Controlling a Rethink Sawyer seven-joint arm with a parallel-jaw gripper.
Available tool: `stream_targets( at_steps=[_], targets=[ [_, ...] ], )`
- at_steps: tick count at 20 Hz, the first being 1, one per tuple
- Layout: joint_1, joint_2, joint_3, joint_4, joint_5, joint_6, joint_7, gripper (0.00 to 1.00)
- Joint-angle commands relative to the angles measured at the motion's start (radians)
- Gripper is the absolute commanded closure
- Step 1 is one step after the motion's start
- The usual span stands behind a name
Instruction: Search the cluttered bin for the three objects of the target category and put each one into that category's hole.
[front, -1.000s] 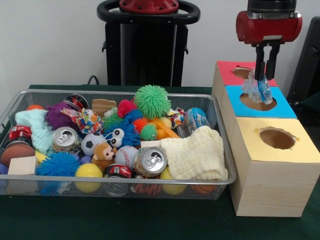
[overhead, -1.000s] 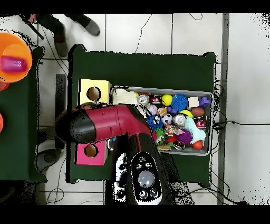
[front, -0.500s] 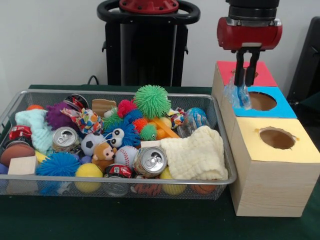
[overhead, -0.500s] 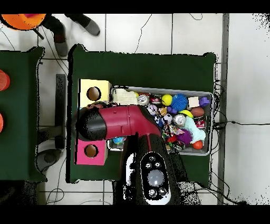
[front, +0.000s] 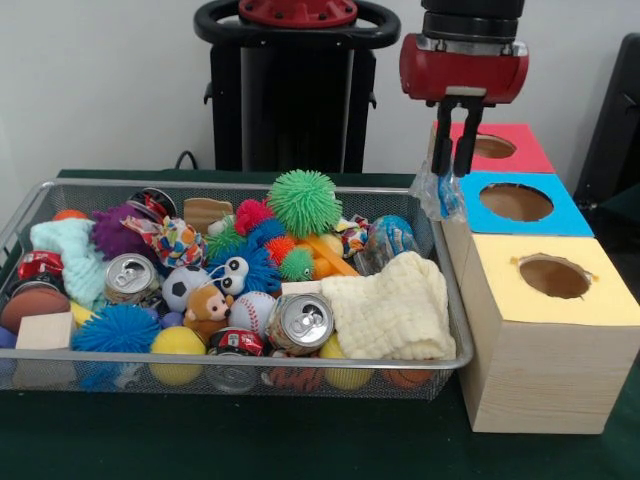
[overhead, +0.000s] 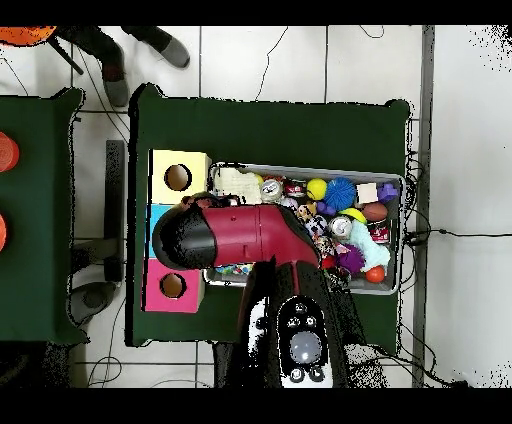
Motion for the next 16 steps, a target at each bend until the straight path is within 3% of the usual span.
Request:
stream_targets(
  at_steps=[1, 7, 16],
  targets=[
    [0.041, 0.019, -0.064, 0.003, 0.003, -0.042, 0.219, 1.00],
    [0.051, 0.008, -0.069, 0.060, 0.024, -0.090, 0.211, 1.00],
    [0.043, -0.074, -0.110, 0.191, 0.042, -0.110, 0.216, 1.00]
  ],
)
